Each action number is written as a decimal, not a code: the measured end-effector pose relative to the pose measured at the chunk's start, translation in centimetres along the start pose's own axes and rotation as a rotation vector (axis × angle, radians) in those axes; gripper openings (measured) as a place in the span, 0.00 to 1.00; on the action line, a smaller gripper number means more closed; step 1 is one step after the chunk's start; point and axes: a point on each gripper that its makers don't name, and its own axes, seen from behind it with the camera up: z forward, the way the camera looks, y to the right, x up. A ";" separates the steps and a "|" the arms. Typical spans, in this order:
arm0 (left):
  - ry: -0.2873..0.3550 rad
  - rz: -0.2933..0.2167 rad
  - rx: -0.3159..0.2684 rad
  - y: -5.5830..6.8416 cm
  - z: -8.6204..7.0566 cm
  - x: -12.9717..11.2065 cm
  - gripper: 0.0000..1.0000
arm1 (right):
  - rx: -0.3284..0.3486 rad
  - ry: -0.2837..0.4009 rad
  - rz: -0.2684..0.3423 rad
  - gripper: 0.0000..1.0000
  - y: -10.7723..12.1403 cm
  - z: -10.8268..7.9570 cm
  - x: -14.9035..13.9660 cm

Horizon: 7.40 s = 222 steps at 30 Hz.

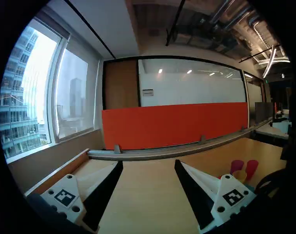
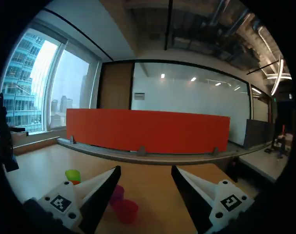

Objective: Pour water

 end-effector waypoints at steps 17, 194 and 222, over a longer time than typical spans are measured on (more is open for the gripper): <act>-0.015 -0.024 -0.129 2.7 2.1 7.1 0.99 | 0.061 0.006 0.038 1.00 -0.6 0.6 5.9; -0.457 0.214 -0.797 15.0 6.8 -16.4 0.98 | 1.056 -0.480 -0.339 0.91 -25.3 -2.5 -22.0; -0.567 0.215 -0.797 16.2 9.4 -18.7 0.98 | 0.985 -0.331 -0.239 0.91 -22.4 -3.3 -15.0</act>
